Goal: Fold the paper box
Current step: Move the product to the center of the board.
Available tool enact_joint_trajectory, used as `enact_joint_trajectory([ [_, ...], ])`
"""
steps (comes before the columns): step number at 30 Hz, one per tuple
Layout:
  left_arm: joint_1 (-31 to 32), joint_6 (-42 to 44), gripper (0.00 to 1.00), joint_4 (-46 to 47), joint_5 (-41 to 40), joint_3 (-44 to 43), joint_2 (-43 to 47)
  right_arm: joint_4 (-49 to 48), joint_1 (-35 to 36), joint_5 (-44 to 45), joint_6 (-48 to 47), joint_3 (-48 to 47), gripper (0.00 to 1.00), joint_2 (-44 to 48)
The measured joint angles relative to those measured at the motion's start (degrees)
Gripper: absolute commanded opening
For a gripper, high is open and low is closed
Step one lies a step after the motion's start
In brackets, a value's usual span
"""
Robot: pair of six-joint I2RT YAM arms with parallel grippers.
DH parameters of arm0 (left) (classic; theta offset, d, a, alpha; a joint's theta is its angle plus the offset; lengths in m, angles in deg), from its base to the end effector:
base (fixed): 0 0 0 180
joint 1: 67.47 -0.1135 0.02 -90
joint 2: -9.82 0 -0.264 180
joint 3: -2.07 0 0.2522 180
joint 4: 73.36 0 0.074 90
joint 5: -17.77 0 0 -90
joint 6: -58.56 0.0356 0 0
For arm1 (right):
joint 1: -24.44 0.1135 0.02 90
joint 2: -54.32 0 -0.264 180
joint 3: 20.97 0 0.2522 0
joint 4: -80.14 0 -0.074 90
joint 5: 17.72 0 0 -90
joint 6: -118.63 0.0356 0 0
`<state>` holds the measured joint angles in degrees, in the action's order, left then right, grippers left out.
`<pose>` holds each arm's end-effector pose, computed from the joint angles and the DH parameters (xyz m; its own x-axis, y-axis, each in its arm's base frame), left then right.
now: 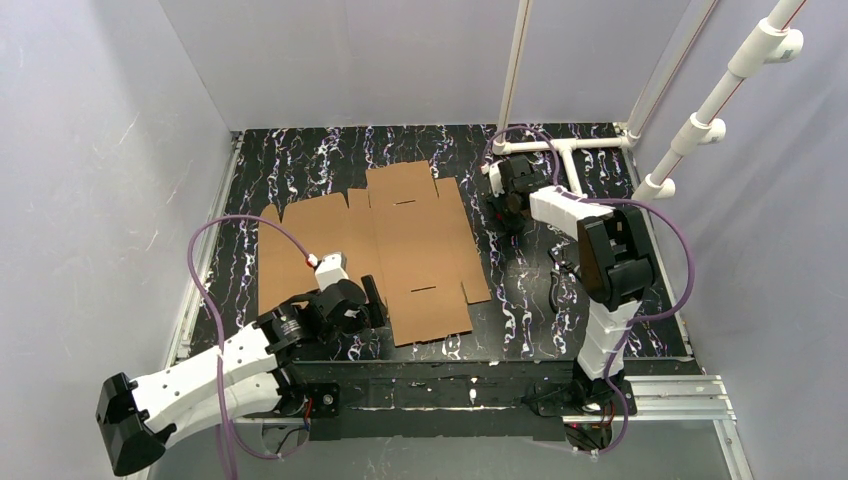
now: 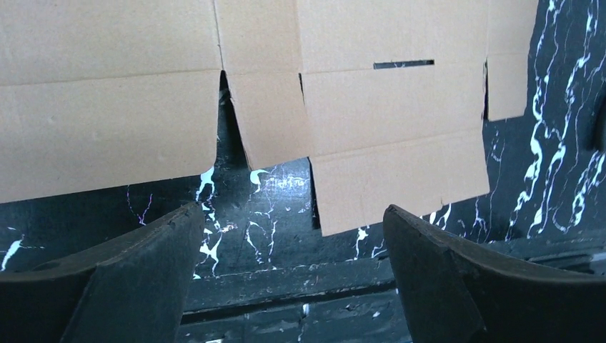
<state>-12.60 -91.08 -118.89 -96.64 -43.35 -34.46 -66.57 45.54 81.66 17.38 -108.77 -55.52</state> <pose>0.1036 -0.1217 0.2284 -0.6994 -0.3714 -0.6106 -0.0568 0.8806 -0.4705 0.3804 0.1405 0.1774 -0.7001 -0.4765 -0.5318 -0.4132 0.8778 -0.2424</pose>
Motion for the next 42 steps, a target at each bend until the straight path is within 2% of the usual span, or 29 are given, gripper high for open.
enact_joint_trajectory([
  [2,0.0,2.47,0.96,0.15,0.94,-0.02,0.46,0.09,0.02,-0.63,-0.68,0.0,0.93,0.22],
  [5,0.0,5.97,0.98,0.15,2.23,-0.2,1.25,0.76,0.09,-1.16,-1.84,0.0,0.98,1.79],
  [12,0.0,10.29,0.98,0.37,5.86,-1.4,1.81,2.08,0.13,-6.12,-5.7,0.96,0.98,13.31],
  [18,0.0,10.23,0.98,4.44,10.32,-0.98,4.83,6.19,0.13,-17.9,-13.11,3.63,0.98,23.52],
  [24,-0.02,10.21,0.98,7.41,11.5,0.13,9.86,17.42,0.13,-31.39,-24.76,7.32,0.98,30.73],
  [28,-0.37,11.08,0.98,7.58,10.38,0.13,11.85,23.39,-1.49,-40.54,-31.04,9.4,0.98,33.48],
  [32,-0.83,11.43,0.98,8.02,10.38,0.13,10.69,26.23,-7.23,-48.78,-34.67,12.7,0.99,33.73],
  [37,-1.03,8.37,0.98,9.03,10.84,0.68,9.2,26.91,-10.64,-53.31,-36.35,15.56,0.98,33.73],
  [42,-1.03,1.14,0.98,13.81,8.66,8.92,15.98,23.8,-10.54,-56.48,-34.84,16.5,0.98,33.75],
])
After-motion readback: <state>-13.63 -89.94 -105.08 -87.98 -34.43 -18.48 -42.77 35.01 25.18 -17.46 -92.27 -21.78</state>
